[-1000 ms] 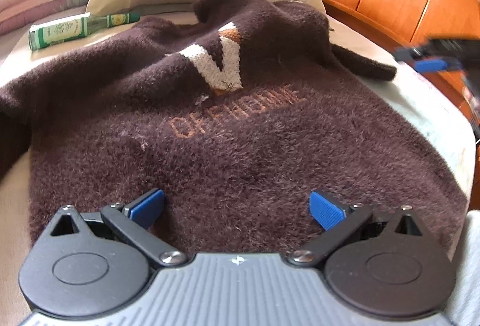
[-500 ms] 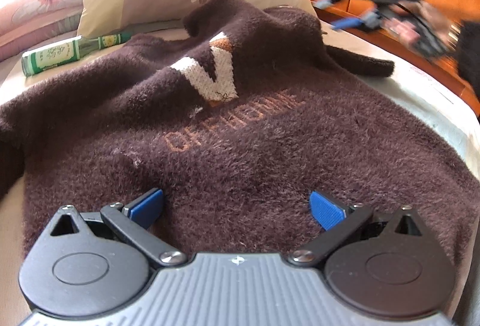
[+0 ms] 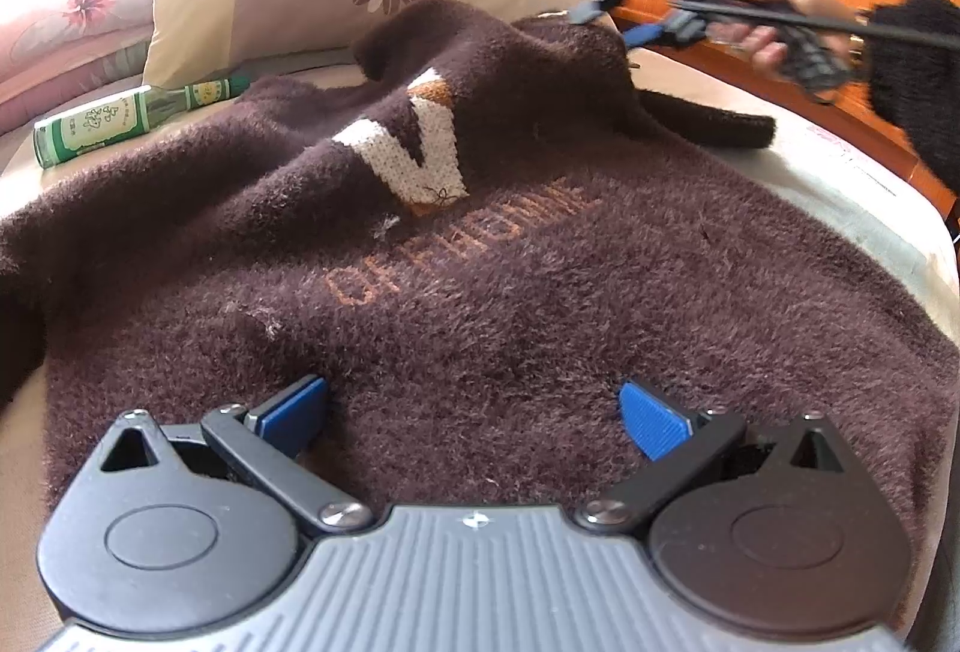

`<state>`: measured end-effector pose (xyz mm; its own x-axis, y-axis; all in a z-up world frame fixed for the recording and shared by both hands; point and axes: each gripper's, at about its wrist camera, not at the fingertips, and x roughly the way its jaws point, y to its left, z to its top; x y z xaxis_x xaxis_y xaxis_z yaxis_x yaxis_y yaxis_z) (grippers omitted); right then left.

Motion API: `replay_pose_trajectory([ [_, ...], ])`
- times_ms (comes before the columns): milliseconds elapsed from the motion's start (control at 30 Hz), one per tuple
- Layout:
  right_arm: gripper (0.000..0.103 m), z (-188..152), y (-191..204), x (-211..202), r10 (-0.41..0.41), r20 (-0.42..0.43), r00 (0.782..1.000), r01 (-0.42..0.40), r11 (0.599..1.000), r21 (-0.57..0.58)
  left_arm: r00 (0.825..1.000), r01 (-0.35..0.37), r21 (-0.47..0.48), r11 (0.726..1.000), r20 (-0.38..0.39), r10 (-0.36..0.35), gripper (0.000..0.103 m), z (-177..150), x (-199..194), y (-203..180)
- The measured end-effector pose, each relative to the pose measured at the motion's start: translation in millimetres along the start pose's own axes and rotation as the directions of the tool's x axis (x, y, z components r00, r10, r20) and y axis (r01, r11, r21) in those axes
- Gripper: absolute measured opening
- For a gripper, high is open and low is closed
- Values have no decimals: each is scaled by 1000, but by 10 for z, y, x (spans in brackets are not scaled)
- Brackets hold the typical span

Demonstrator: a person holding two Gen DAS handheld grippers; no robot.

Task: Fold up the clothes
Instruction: 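Grasp the striped sleeve cuff with the right gripper and stretch it outward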

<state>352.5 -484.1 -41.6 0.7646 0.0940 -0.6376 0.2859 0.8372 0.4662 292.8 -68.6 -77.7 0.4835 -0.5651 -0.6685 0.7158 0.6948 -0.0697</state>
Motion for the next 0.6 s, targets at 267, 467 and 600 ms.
replay_pose_trajectory([
  [267,65,-592,-793,-868,-129,-53,990,137,976,171,1000,5,45,999,-1,-5,102,5,-99,-178],
  [467,66,-1112,-1284,-1000,-17,-25,1000,26,906,423,1000,12,60,998,-7,-12,102,-18,-41,-217],
  [600,67,-1205,-1461,-875,53,93,994,-96,830,550,1000,8,68,998,1,-8,102,-40,-26,-218],
])
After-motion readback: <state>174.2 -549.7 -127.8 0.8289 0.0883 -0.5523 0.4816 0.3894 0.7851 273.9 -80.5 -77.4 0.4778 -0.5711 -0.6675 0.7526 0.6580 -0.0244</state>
